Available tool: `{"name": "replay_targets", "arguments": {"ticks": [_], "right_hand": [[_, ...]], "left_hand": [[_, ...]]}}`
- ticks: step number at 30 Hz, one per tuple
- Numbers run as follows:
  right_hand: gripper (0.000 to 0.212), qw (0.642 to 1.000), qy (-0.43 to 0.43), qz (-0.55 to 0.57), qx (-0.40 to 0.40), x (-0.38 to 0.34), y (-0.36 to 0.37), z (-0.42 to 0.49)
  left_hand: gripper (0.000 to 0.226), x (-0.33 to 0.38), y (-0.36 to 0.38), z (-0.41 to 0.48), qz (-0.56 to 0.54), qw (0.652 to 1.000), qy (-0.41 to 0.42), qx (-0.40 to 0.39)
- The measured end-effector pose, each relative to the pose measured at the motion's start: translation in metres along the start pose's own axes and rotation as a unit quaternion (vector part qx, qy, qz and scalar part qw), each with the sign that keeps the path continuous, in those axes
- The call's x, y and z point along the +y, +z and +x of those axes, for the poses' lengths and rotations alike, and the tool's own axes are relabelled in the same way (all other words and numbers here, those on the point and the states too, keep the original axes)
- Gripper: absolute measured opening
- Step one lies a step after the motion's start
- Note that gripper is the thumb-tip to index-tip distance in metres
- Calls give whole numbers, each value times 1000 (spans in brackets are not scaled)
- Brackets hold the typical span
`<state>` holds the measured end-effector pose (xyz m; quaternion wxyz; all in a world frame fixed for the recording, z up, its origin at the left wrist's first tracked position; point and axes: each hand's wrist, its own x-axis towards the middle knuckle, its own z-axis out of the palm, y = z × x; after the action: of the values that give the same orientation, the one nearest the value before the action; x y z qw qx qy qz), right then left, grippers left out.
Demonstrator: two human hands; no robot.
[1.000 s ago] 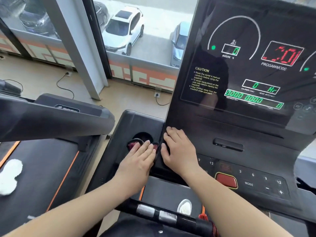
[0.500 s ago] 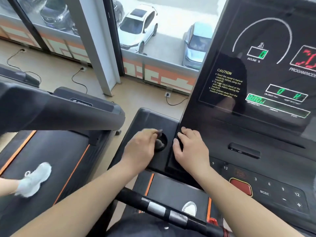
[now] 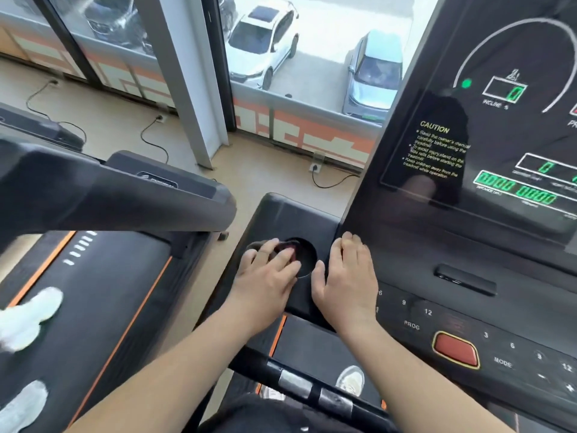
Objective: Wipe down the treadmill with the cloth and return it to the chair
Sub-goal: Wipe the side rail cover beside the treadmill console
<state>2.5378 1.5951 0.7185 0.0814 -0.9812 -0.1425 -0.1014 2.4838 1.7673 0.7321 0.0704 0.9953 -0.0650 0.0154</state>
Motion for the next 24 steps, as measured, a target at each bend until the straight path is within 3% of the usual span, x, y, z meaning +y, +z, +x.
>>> {"name": "replay_targets", "arguments": {"ticks": [6, 8, 12, 18, 24], "right_hand": [[58, 1000, -23, -9, -1, 5, -2, 0], [59, 1000, -24, -13, -4, 5, -3, 0], [62, 999, -22, -23, -26, 4, -5, 2], [62, 999, -41, -22, -22, 12, -6, 2], [61, 999, -41, -18, -4, 11, -4, 1]], "left_hand": [[53, -29, -1, -3, -51, 996, 32, -59], [64, -41, -5, 22, -39, 995, 15, -94], [62, -48, -4, 67, -6, 993, -35, -115], [71, 8, 1, -10, 4, 985, 0, -172], [59, -15, 0, 51, -35, 991, -56, -118]]}}
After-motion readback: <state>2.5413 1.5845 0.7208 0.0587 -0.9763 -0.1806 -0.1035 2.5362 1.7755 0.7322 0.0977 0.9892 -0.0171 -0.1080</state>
